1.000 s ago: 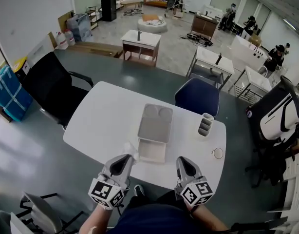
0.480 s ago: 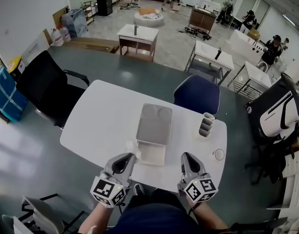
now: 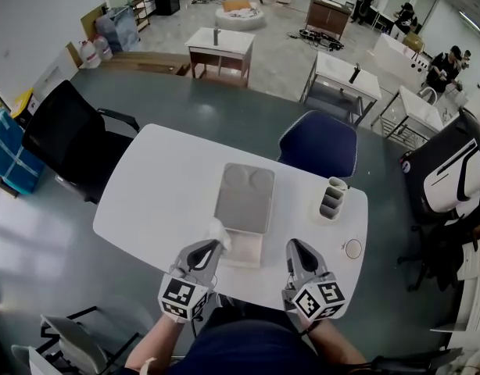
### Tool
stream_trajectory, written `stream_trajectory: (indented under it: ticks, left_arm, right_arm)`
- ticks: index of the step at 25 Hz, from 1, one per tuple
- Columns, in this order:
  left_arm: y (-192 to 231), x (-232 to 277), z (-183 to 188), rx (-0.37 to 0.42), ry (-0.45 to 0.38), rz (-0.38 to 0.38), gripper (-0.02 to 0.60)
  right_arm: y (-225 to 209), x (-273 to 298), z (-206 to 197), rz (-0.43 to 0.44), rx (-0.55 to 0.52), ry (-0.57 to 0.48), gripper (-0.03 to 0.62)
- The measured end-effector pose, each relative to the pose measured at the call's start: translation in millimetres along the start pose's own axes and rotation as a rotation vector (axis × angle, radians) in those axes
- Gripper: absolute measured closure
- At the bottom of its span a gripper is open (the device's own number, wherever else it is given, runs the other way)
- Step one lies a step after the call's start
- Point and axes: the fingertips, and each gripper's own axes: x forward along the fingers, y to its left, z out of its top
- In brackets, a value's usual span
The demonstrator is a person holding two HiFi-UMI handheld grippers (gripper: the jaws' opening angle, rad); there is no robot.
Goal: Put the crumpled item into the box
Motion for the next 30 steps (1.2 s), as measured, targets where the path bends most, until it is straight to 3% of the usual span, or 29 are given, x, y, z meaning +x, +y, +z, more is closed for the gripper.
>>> stream_trajectory:
  ticks: [3, 9, 17, 26, 30]
  left_arm:
    - [-2, 17, -11, 0.036, 0.052, -0.018, 0.568]
    - [-13, 56, -55, 0.244, 0.222, -0.085, 0.568]
    - [-21, 78, -111, 0.371, 0.39, -0.134, 0.568]
    - [-38, 97, -167, 0.536, 0.613, -0.285, 0.568]
    - [-34, 103, -192, 0.59, 0.688, -0.281, 0.568]
  right_arm:
    - [-14, 2, 3, -0.014, 0.012, -0.005, 0.592]
    - [-42, 4, 1, -0.044, 0.046, 0.003, 0.592]
    - [-57, 8, 1, -0.053, 0.064, 0.004, 0.592]
    - [-76, 6, 2, -0.081, 0.081, 0.005, 0.592]
    - [-81, 5, -4, -0.094, 0.092, 0.016, 0.592]
